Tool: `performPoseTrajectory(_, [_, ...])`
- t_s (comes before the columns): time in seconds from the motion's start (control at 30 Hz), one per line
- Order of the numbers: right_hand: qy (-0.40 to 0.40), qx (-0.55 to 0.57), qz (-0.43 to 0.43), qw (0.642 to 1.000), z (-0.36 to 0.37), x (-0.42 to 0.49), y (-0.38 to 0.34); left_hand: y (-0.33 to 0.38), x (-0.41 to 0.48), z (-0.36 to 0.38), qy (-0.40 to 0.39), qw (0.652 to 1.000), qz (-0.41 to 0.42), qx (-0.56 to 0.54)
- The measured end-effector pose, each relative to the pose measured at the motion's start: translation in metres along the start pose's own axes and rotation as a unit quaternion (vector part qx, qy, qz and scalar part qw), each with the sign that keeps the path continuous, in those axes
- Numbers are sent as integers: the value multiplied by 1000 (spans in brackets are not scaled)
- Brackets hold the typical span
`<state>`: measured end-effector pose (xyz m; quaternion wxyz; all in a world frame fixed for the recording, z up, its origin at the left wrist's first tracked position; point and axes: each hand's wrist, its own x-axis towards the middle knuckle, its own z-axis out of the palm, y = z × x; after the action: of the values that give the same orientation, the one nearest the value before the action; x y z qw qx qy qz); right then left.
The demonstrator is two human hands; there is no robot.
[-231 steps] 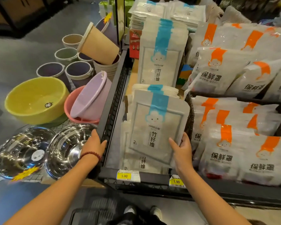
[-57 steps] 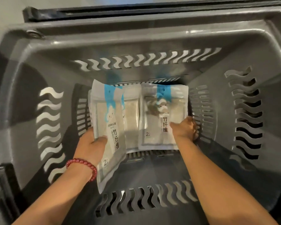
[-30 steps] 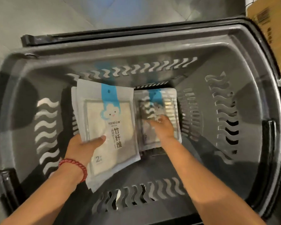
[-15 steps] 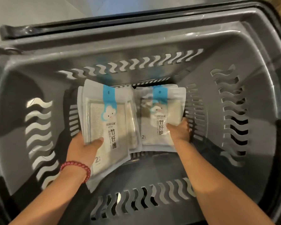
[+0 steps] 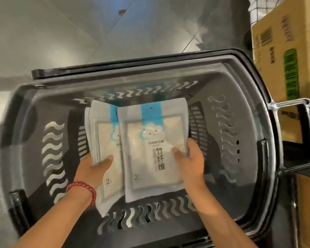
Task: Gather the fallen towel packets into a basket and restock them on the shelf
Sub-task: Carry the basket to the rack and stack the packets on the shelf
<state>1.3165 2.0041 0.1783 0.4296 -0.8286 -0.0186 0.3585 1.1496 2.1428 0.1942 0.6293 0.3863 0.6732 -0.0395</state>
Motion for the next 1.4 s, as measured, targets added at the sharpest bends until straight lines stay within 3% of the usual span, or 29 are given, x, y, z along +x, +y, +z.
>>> performPoseTrajectory(0.13, [-85, 55, 61, 993, 28, -7, 5, 4, -2, -6, -45, 997, -28, -61])
performPoseTrajectory(0.27, [-240, -18, 98, 966, 58, 1, 20, -1, 2, -6, -23, 998, -35, -43])
performPoseTrajectory(0.33, [-221, -67, 108, 967, 62, 21, 30, -6, 7, -2, 10, 999, -24, -41])
performPoseTrajectory(0.43, [-98, -151, 145, 973, 48, 68, 47, -11, 17, 7, 64, 997, -8, -45])
performPoseTrajectory(0.5, [-50, -222, 199, 953, 34, 94, 60, -16, 25, 10, 93, 995, 6, -28])
performPoseTrajectory(0.63, [-106, -283, 295, 907, 13, 121, 83, -28, 36, 9, 115, 993, 30, -4])
performPoseTrajectory(0.7, [-134, -276, 307, 901, 12, 126, 86, -32, 38, 8, 110, 993, 44, 2])
performPoseTrajectory(0.77, [-127, -245, 303, 912, 14, 127, 89, -34, 41, 5, 107, 993, 45, 4])
performPoseTrajectory(0.93, [-17, -174, 235, 956, 17, 110, 91, -38, 46, 4, 105, 994, 32, 0])
performPoseTrajectory(1.1, [-44, -249, 139, 957, 26, 67, 59, -29, 32, 11, 83, 996, 13, 7])
performPoseTrajectory(1.3, [-51, -123, 123, 983, 18, -31, -3, -1, -24, -5, 68, 997, 30, 32])
performPoseTrajectory(1.4, [-48, -102, 65, 991, -3, -73, -39, 25, -62, -21, 50, 996, 56, 53])
